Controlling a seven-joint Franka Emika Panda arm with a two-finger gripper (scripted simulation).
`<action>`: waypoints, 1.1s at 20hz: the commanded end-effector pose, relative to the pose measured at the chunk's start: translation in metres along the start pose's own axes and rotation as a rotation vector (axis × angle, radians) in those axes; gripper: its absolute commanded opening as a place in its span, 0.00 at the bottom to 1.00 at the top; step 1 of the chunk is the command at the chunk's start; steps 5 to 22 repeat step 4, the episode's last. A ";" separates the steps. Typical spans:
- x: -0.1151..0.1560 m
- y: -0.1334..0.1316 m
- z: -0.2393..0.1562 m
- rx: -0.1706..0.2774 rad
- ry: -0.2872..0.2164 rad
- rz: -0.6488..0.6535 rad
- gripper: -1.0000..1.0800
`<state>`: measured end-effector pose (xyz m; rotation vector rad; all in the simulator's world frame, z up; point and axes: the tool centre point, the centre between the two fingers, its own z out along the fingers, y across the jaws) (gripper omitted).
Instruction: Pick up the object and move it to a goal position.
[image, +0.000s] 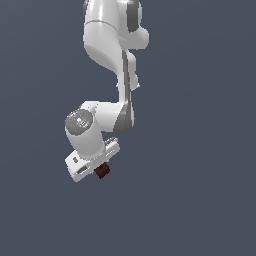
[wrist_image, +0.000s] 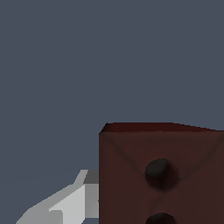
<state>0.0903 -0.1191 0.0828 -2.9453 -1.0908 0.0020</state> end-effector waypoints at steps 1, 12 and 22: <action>0.001 0.004 -0.004 -0.001 0.001 -0.001 0.00; 0.001 0.006 -0.004 -0.001 0.001 -0.001 0.00; 0.001 0.006 -0.004 -0.001 0.001 -0.001 0.00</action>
